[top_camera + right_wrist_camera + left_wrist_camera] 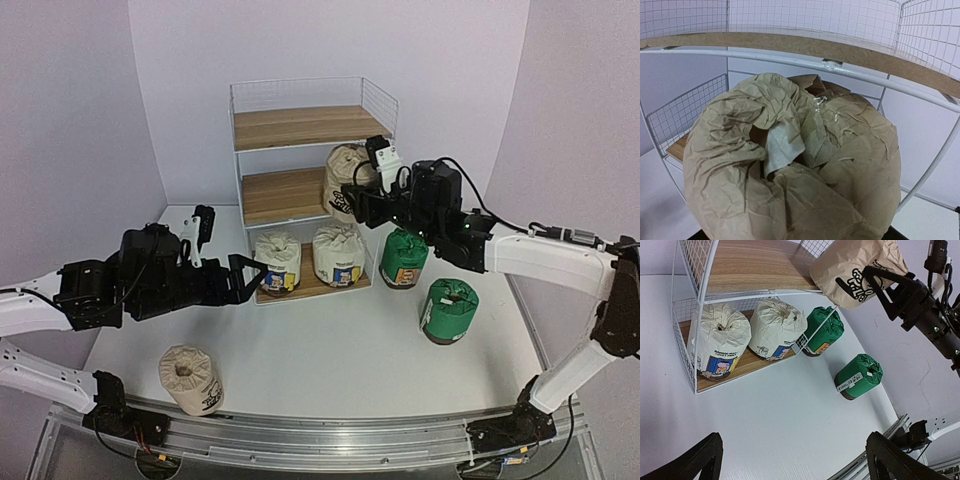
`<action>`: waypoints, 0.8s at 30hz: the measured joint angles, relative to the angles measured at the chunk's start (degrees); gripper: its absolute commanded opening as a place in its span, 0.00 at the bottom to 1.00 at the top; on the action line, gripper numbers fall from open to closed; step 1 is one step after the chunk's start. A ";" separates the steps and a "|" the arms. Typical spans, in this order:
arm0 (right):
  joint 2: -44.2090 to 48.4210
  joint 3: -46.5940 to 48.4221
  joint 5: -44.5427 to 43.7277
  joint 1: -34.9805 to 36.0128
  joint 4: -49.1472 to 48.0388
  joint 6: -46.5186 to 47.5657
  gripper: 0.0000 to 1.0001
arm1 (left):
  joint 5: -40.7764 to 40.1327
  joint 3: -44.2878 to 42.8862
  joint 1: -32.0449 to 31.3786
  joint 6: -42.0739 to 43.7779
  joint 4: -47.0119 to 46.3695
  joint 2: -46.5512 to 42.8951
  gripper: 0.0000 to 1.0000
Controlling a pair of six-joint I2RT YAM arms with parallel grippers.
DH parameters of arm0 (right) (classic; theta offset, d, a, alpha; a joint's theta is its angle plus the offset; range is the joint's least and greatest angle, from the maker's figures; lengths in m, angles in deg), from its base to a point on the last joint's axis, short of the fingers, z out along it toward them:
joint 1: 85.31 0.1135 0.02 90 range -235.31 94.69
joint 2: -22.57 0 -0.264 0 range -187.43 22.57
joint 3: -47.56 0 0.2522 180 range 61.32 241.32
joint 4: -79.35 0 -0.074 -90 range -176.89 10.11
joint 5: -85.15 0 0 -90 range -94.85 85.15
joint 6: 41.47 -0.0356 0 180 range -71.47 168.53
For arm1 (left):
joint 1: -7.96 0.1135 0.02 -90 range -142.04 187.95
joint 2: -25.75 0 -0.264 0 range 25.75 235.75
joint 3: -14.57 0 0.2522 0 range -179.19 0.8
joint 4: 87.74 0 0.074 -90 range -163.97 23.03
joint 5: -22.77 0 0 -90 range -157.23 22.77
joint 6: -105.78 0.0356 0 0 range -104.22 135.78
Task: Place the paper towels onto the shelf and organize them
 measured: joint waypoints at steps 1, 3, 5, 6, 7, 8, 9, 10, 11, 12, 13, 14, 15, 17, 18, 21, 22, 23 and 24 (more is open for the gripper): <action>-0.51 0.40 -0.30 0.00 -0.14 0.22 0.00 | 0.00 0.01 0.00 0.00 0.00 -0.06 1.00; -1.20 1.02 -0.83 0.00 -0.35 0.50 0.00 | -0.02 0.02 0.00 0.00 0.02 -0.11 1.00; -1.61 1.56 -1.36 0.01 -0.37 0.58 0.00 | -0.04 0.02 0.00 0.00 0.08 -0.13 1.00; -1.74 1.79 -1.78 0.05 -0.37 0.58 0.00 | -0.05 0.02 0.00 0.00 0.25 -0.18 1.00; -1.87 2.04 -2.22 0.09 -0.37 0.58 0.00 | -0.09 0.03 0.00 0.00 0.43 -0.24 1.00; -2.05 2.39 -2.64 0.11 -0.38 0.58 0.00 | -0.20 0.05 0.00 0.00 0.58 -0.32 1.00; -2.29 2.81 -3.18 0.11 -0.46 0.59 0.00 | -0.33 0.07 0.00 -0.02 0.75 -0.42 1.00; -2.49 3.17 -3.65 0.11 -0.48 0.60 0.00 | -0.45 0.09 0.00 -0.02 0.87 -0.55 1.00; -2.61 3.38 -3.95 0.11 -0.48 0.58 0.00 | -0.50 0.13 0.00 -0.02 0.87 -0.67 1.00; -2.72 3.51 -4.28 0.11 -0.50 0.58 0.00 | -0.56 0.19 0.00 -0.02 0.87 -0.84 1.00; -2.89 3.70 -4.65 0.11 -0.53 0.57 0.00 | -0.68 0.35 0.00 -0.04 0.89 -1.05 1.00; -3.13 3.96 -5.00 0.11 -0.56 0.56 0.00 | -0.84 0.51 0.00 -0.04 0.91 -1.23 1.00; -3.55 4.42 -5.34 0.11 -0.57 0.56 0.00 | -0.98 0.67 0.00 -0.04 0.94 -1.41 1.00; -4.84 5.77 -6.12 0.11 -0.66 0.58 0.00 | -1.15 0.81 0.00 -0.07 1.18 -1.66 1.00; -5.46 6.33 -6.41 0.11 -0.76 0.59 0.00 | -1.26 0.81 0.00 -0.07 1.36 -1.76 0.99; -7.17 7.68 -7.10 0.11 -0.85 0.69 0.00 | -1.43 0.89 0.00 -0.21 1.46 -2.17 1.00; -7.52 7.91 -7.27 0.11 -0.81 0.71 0.00 | -1.44 0.99 0.00 -0.28 1.46 -2.36 1.00; -7.88 8.15 -7.54 0.11 -0.84 0.73 0.00 | -1.44 1.13 0.00 -0.33 1.55 -2.60 1.00; -8.17 8.38 -7.79 0.11 -0.86 0.74 0.00 | -1.44 1.17 0.00 -0.40 1.79 -2.79 1.00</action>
